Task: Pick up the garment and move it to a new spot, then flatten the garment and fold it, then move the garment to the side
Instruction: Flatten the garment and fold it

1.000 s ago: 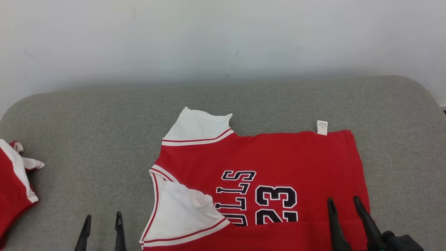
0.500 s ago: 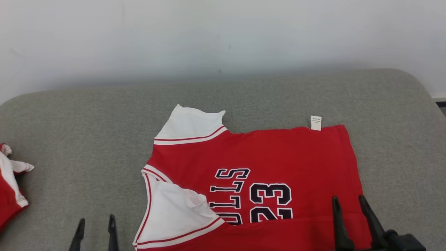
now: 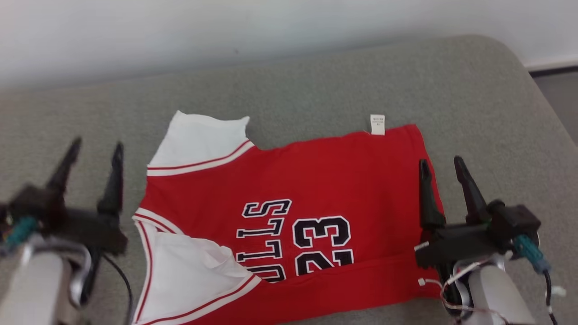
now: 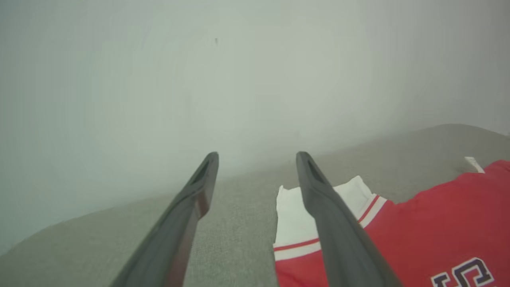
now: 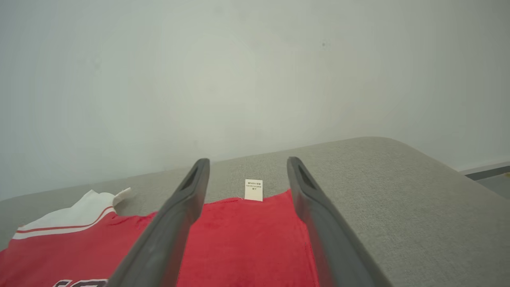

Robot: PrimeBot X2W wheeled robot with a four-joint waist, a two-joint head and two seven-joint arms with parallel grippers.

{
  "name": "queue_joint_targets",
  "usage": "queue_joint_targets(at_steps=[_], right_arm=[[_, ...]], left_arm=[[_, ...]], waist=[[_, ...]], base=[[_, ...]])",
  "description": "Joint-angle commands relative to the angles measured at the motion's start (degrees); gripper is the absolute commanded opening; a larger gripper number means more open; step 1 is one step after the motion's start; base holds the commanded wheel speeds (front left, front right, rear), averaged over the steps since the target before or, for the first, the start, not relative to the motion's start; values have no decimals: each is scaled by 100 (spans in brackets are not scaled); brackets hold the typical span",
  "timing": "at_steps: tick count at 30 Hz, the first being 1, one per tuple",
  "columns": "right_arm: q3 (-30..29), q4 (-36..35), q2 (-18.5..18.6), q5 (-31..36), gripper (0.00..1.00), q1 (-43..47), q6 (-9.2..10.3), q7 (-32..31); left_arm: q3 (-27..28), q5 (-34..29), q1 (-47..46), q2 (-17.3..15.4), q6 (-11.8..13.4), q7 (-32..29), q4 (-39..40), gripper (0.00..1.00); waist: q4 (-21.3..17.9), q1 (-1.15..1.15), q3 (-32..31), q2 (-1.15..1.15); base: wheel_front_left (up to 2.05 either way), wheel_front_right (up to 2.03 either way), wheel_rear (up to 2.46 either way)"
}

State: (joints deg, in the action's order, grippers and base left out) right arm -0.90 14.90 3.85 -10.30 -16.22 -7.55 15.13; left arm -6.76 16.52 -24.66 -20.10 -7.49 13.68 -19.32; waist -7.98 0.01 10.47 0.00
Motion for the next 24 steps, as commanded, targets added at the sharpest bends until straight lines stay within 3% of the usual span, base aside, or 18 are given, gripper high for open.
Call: queue_joint_targets(at_steps=[1,6,7,11,16,24], right_arm=[[36,102,27,22,100,-207,14,0],[194,712,108,-33,100,-997,14,0],[257,951,125,-124,100,-1289,14,0],[504,1533,157,-294,100,-1819,14,0],[694,2091,212,-465,100,-2415,14,1],[900,2426,200,-586,100,-2909,14,0]], left_arm=[[-93,234,-333,-168,10,-158,-92,100],[-747,1332,-1472,-783,9,-825,-486,100],[-1077,1648,-1792,-1029,8,-1127,-655,100],[-1624,2221,-2272,-1349,8,-1688,-988,100],[-2081,2666,-2718,-1476,7,-1943,-1330,100],[-2611,2791,-3272,-1522,7,-2092,-1908,100]], waist=[[-457,-1,549,0],[-728,-1,954,0],[-816,-1,1076,0],[-938,-1,1257,0],[-981,-1,1452,0],[-1006,-1,1689,0]], base=[[0,0,0],[0,0,0],[0,0,0],[0,0,0],[0,0,0],[0,0,0]])
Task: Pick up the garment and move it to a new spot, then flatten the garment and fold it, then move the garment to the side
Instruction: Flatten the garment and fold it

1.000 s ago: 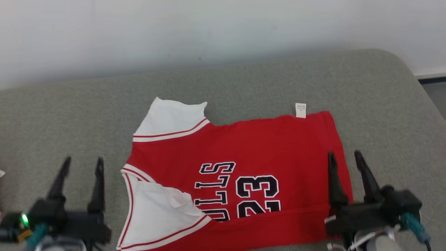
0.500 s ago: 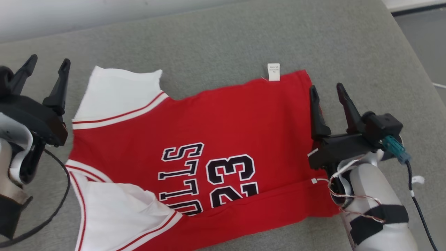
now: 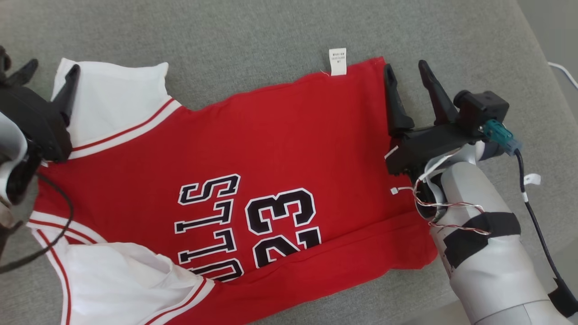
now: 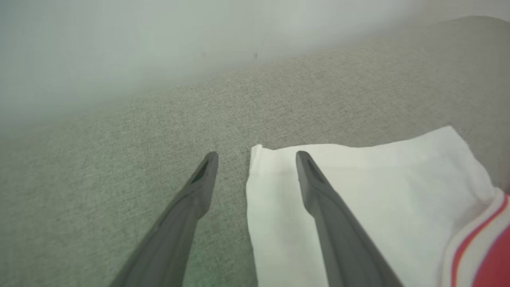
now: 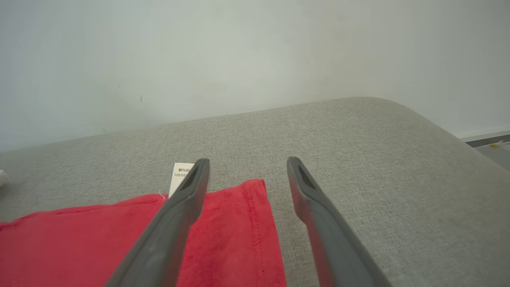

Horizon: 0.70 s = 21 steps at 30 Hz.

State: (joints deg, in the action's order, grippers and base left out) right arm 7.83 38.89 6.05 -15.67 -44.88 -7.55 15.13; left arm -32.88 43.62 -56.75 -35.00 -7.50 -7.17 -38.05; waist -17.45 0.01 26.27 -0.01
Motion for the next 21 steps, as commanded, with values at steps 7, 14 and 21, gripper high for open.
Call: queue_joint_targets(at_steps=[7,14,21], right_arm=[[171,222,-64,-124,100,-266,14,0],[327,612,31,-163,100,-477,14,1],[577,1510,202,-405,100,-1013,14,-102]], left_arm=[[-356,232,-444,69,8,-161,-589,100],[-655,510,-554,215,7,-177,-877,0],[-859,802,-757,247,8,285,-660,0]], waist=[[-115,-1,265,1],[-77,-1,281,1],[150,-1,169,1]], base=[[0,0,0],[0,0,0],[0,0,0]])
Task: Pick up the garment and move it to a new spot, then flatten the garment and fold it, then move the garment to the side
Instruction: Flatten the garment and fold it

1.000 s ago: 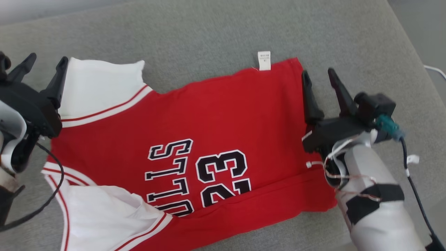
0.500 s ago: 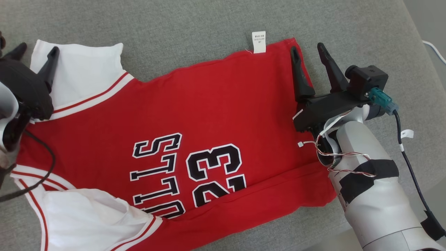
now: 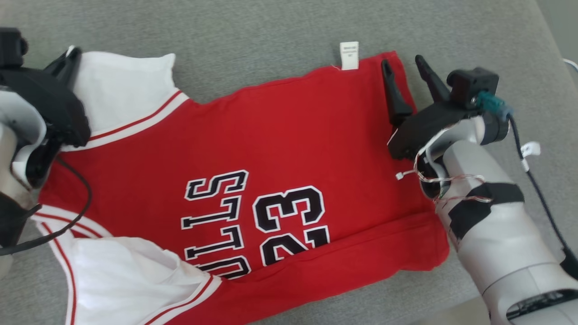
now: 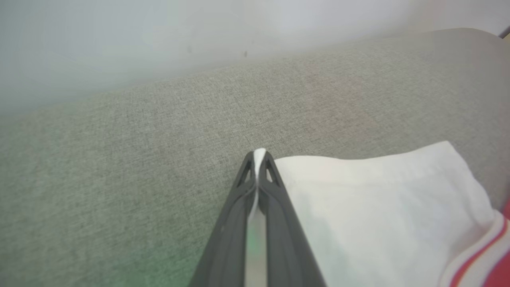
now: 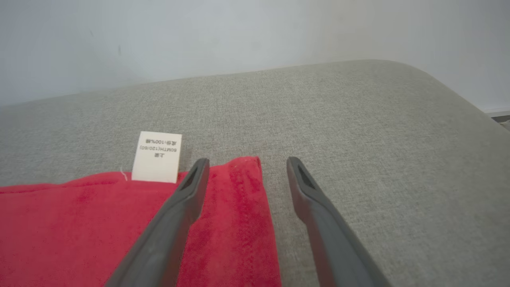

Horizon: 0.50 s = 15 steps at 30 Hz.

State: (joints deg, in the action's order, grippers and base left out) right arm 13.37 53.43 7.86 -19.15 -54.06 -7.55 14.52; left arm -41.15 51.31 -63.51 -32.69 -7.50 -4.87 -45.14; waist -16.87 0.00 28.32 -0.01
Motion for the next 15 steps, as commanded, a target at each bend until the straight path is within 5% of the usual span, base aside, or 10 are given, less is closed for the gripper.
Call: queue_joint_targets(at_steps=[1,8,9,11,15], right_arm=[[62,180,52,-90,100,-168,14,-95],[262,907,208,-273,100,-641,14,-436],[320,986,204,-274,76,-678,14,-488],[346,1013,199,-364,4,-764,14,-370],[465,1228,293,-409,0,-899,14,-257]], left_arm=[[-76,56,-100,34,8,114,104,0],[-433,185,-246,75,8,416,336,0],[-478,191,-277,74,8,463,360,0],[-571,237,-308,73,8,540,391,0],[-751,328,-428,82,8,718,418,0]], waist=[[139,0,-33,1],[416,0,51,1],[445,0,65,1],[483,0,81,1],[540,0,55,1]], base=[[0,0,0],[0,0,0],[0,0,0],[0,0,0],[0,0,0]])
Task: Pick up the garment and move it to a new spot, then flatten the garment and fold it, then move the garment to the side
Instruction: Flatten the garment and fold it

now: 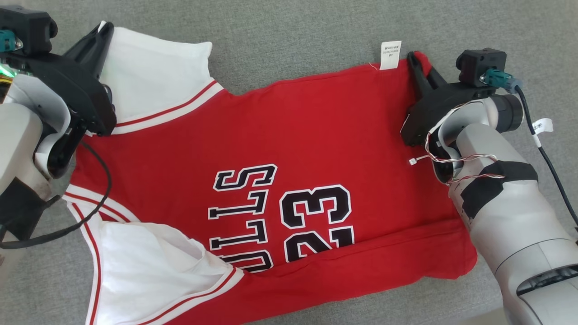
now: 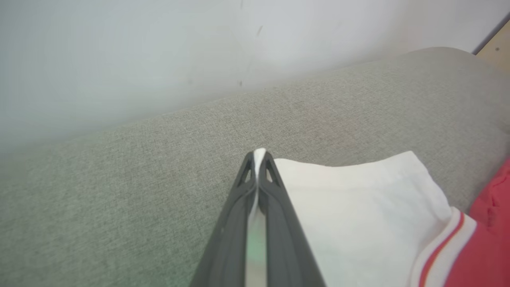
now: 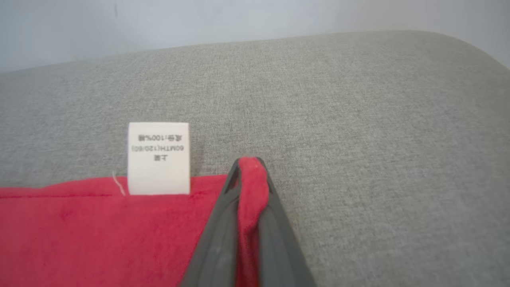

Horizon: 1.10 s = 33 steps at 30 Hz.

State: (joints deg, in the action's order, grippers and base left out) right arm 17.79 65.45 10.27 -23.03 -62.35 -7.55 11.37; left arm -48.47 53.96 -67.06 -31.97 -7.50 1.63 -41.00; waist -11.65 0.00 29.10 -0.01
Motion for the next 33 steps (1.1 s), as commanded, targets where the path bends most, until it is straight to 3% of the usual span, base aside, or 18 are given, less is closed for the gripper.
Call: queue_joint_targets(at_steps=[1,11,18,28,33], right_arm=[[25,33,76,-21,0,-107,14,124],[68,-73,214,-106,0,352,14,382],[-210,-1307,494,-124,0,1358,14,386],[-840,-2840,681,-276,0,2973,14,387],[-1131,-3085,683,-563,0,3539,14,386]], left_arm=[[-44,98,-86,18,8,106,-10,0],[-156,351,335,61,8,875,79,0],[14,290,1175,31,132,1330,620,0],[1263,-425,3274,5,844,1357,2585,0],[1801,-708,4294,235,941,1358,3205,0]], waist=[[25,0,-47,1],[164,0,-588,1],[347,0,-992,1],[601,0,-1270,1],[695,0,-1361,1]], base=[[0,0,0],[0,0,0],[0,0,0],[0,0,0],[0,0,0]])
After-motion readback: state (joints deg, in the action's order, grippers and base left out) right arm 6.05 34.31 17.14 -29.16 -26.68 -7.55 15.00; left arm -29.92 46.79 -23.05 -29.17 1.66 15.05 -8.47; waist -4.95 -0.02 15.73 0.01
